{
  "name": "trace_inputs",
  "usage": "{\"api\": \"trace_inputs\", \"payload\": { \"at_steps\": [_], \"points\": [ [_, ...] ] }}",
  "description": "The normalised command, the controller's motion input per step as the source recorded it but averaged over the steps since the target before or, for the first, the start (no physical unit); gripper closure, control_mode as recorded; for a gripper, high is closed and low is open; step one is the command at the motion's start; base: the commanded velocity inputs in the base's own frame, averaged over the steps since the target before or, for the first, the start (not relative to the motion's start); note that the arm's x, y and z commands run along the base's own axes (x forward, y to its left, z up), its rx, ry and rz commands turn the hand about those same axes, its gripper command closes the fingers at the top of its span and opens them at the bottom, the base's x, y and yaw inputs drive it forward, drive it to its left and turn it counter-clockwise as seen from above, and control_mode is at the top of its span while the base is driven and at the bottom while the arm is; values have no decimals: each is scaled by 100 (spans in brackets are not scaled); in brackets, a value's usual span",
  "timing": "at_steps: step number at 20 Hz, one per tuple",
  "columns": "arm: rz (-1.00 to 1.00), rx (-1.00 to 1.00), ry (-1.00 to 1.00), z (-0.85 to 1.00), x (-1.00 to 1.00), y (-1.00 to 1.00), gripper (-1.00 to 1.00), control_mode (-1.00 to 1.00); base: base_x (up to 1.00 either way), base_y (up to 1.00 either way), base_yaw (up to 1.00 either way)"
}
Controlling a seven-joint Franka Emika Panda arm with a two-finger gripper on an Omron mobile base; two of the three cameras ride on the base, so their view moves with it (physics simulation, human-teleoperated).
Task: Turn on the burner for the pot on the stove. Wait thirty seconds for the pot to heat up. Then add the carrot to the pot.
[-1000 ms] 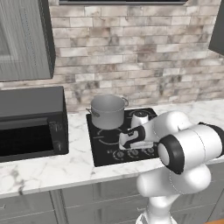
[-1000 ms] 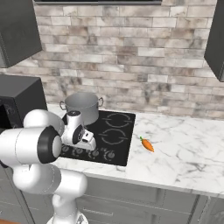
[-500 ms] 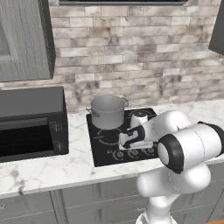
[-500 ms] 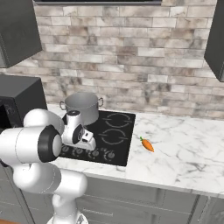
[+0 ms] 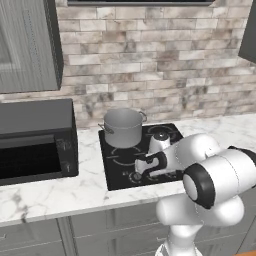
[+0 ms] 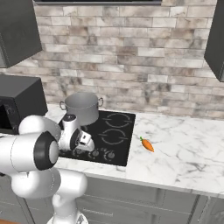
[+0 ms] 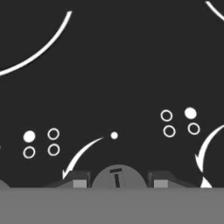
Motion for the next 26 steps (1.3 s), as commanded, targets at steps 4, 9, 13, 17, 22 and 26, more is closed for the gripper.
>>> {"api": "trace_inputs", "payload": {
  "at_steps": [4, 9, 13, 17, 22, 26],
  "points": [
    [0, 0, -6, -23, -24, 0, 100, -100, 0, 0, 0],
    [0, 0, 0, 0, 0, 0, 100, -100, 0, 0, 0],
    [10, 0, 0, -21, -15, 0, 100, -100, 0, 0, 0],
    [19, 0, 1, -38, -29, 0, 100, -100, 0, 0, 0],
    [22, 0, 3, -44, -24, 0, 100, -100, 0, 0, 0],
    [25, 0, 3, -51, -20, 0, 100, -100, 0, 0, 0]
  ]
}}
